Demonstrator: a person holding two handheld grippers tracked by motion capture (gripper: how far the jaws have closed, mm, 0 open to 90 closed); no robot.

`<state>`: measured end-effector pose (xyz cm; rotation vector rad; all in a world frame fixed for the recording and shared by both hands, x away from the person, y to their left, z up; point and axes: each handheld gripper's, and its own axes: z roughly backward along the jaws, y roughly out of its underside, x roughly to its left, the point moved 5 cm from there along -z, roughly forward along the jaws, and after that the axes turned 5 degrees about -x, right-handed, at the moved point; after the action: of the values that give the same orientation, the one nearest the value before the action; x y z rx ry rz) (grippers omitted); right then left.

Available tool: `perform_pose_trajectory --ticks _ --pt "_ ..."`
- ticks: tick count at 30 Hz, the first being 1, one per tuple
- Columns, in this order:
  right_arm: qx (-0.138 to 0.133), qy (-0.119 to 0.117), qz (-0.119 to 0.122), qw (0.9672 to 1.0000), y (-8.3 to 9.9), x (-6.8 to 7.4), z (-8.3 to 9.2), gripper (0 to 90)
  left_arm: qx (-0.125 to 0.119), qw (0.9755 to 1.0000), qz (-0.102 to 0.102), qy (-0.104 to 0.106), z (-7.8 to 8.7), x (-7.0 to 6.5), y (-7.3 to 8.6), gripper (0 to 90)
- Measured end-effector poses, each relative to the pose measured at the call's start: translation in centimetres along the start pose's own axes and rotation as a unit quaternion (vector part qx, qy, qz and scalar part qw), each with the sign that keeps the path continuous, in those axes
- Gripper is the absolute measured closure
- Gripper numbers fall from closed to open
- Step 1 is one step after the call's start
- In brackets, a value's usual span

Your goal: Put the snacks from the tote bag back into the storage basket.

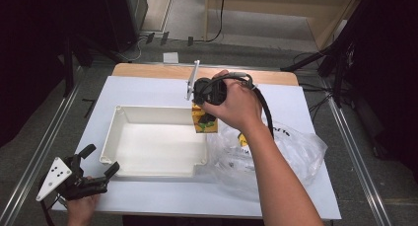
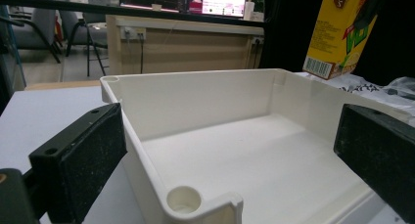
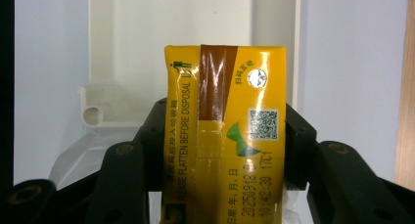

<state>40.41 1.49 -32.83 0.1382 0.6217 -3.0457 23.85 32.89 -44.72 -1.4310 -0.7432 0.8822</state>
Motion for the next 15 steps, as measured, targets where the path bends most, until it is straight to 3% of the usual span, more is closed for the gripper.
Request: perform_pose_trajectory --ticks 15 --pt "-0.005 -0.006 0.007 0.9999 -1.3 0.0 -0.8 52.2 0.001 1.0 0.0 0.001 0.0 0.0 0.0 0.0"
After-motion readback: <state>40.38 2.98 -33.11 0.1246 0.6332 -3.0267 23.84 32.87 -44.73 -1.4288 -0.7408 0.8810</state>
